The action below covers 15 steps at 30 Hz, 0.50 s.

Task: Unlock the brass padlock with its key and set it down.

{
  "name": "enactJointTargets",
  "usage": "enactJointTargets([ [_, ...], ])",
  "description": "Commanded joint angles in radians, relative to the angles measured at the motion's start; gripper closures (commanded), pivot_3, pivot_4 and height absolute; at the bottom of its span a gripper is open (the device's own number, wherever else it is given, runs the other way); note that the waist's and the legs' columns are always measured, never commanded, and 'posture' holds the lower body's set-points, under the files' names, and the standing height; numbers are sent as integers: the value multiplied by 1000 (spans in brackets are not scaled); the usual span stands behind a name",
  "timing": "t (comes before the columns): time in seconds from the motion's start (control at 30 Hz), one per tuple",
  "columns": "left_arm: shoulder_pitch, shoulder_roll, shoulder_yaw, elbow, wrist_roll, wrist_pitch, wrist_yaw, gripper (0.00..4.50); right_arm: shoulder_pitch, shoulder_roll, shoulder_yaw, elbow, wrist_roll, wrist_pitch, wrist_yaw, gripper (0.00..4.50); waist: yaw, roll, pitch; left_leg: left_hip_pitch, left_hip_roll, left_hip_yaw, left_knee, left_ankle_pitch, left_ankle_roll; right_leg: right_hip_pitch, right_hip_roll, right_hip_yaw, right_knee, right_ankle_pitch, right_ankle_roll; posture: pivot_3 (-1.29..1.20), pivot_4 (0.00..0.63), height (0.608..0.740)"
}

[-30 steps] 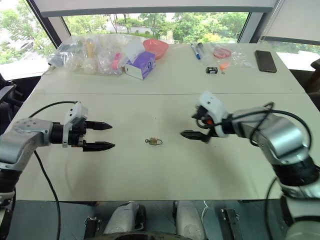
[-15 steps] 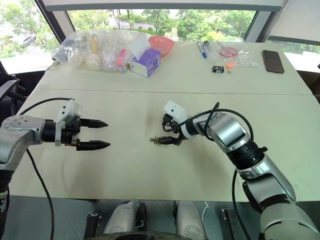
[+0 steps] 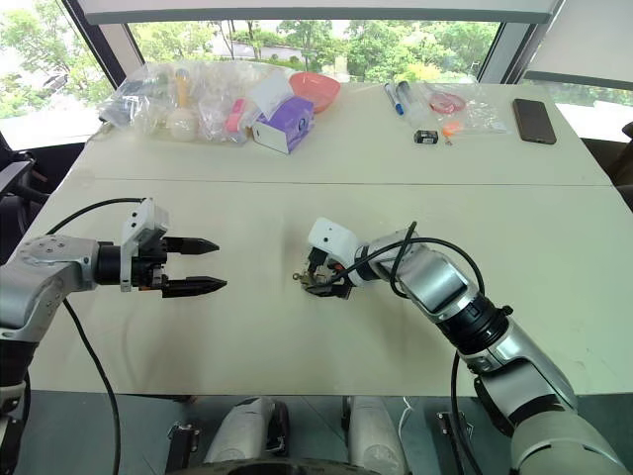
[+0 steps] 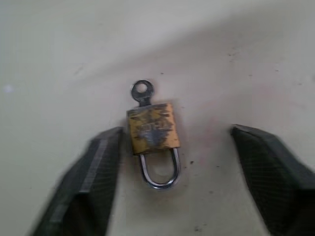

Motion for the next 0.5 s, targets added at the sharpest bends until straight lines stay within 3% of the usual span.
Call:
enactJointTargets([
  [0.03, -21, -5, 10, 13, 0, -10, -1, 0, 31, 17, 53, -4, -43, -29, 6, 3093, -2, 0, 0, 1, 0, 0, 0, 0, 0, 1, 0, 0, 0, 0, 0, 0, 150, 734],
  [0.07, -25, -8, 7, 22, 2, -10, -1, 0, 35, 16, 58, -6, -53, -39, 9, 3623, -2, 0, 0, 1, 0, 0, 0, 0, 0, 1, 0, 0, 0, 0, 0, 0, 150, 734],
  [0.1, -30, -11, 5, 31, 3, -12, -3, 0, 39, 14, 64, -9, -63, -50, 15, 3856, -1, 0, 0, 3, 0, 0, 0, 0, 0, 3, 0, 0, 0, 0, 0, 0, 150, 734],
  [0.23, -69, -27, -6, 85, 13, -22, -14, 0, 69, -27, 49, -57, -99, -130, 39, 3837, 2, 0, 0, 8, 0, 0, 0, 0, 1, 7, 0, 0, 0, 0, 0, 0, 150, 734],
  [0.5, -257, -169, -27, 284, 2, -25, -22, 0, 46, -198, -86, -55, -319, -762, -17, 3837, 6, 0, 0, 6, -3, 0, 1, 0, 1, 7, -2, 0, -1, 0, 0, 0, 150, 734],
])
